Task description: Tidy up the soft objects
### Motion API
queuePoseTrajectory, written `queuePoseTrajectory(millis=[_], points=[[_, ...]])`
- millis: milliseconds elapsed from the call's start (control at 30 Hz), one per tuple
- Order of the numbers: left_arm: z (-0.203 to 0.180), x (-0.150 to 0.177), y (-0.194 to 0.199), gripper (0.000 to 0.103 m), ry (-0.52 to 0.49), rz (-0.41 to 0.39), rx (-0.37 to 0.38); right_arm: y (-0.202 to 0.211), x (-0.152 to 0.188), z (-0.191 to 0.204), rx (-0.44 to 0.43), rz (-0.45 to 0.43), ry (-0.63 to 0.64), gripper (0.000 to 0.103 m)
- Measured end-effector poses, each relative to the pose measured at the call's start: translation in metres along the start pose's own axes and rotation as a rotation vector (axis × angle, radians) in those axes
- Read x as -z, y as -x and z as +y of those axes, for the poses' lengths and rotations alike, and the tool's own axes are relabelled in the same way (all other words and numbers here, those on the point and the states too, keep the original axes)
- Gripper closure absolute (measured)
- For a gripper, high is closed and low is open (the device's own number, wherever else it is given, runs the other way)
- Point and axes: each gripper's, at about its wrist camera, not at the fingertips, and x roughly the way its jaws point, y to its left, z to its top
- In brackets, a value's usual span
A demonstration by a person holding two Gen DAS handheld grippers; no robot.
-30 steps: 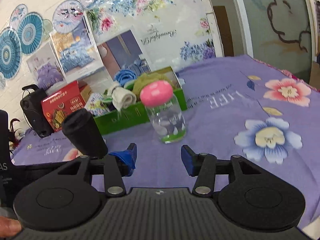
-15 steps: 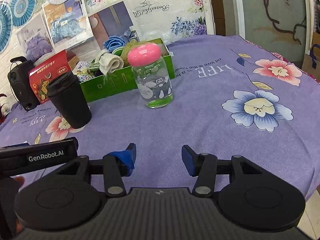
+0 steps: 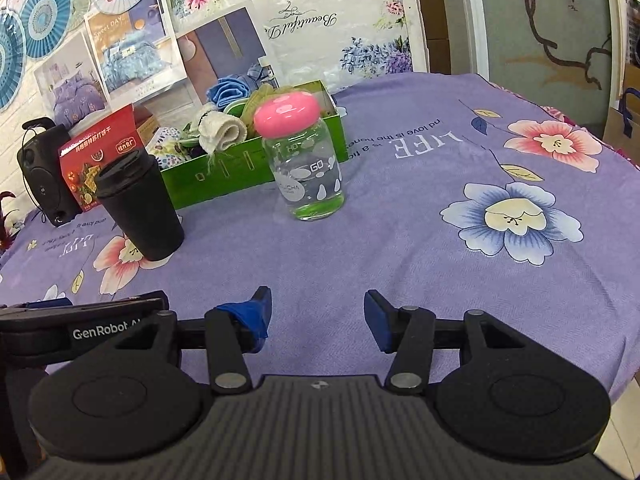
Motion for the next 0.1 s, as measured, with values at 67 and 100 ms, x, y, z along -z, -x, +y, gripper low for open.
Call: queuePoseTrajectory(millis=[67,100], points=[[0.0000,0.0003,-0.0002,0.001,-0.001,0.002,0.001,-0.0005,0.0002,0.0000,-0.006,0.004,-0.002,0.067],[0.0001,0.0002,0.0002,0.001,-0.001,0.000,0.004,-0.0006,0.0003,0.0003,-0.004,0.004,0.000,0.067]])
